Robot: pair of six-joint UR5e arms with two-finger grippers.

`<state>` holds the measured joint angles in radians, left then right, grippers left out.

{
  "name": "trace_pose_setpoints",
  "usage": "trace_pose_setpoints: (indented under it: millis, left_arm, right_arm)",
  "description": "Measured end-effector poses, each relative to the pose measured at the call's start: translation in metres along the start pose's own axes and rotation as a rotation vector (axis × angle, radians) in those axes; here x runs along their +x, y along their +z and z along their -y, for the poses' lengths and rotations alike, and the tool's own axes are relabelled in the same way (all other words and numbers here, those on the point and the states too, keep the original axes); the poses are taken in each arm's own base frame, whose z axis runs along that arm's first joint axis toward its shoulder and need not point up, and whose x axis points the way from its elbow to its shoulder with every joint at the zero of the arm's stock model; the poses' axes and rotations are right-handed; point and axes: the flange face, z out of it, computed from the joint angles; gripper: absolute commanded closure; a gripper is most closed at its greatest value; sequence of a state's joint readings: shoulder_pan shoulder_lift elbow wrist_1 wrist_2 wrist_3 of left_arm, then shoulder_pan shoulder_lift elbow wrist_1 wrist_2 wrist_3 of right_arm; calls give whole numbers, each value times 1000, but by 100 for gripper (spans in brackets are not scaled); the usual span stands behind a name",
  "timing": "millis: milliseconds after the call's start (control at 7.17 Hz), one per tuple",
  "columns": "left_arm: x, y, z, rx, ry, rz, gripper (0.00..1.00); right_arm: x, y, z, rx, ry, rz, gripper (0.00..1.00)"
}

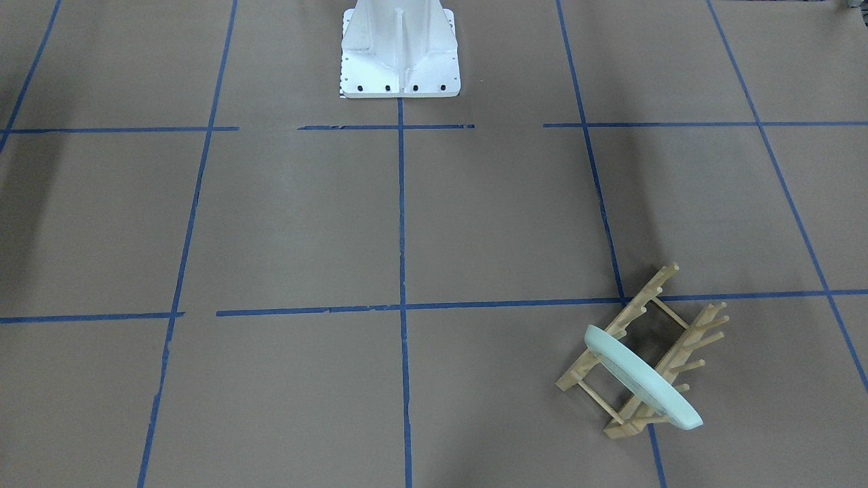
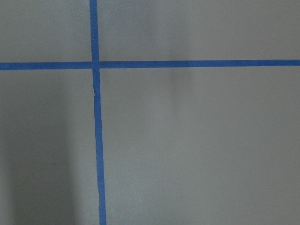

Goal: Place plate on table

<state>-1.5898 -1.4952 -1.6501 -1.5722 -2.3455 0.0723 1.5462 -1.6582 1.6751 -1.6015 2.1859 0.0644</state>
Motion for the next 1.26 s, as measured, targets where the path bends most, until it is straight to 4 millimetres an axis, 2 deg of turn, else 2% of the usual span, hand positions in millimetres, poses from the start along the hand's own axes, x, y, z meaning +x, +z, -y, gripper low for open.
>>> trace_pose_setpoints:
  millis: [419,558,837,1116,1256]
  left_arm:
    - [9,-8,7,17,15,-8,0]
    - [20,-20,20,42,37,-11,0]
    - [63,-61,71,124,82,-72,0]
    - [122,-114,119,209,54,-196,0]
    - [150,-140,135,259,48,-245,0]
  right_arm:
    - [0,0,0,0,0,0,0]
    - [0,0,0,0,0,1,0]
    - [0,0,0,0,0,0,0]
    - [0,0,0,0,0,0,0]
    - [0,0,0,0,0,0,0]
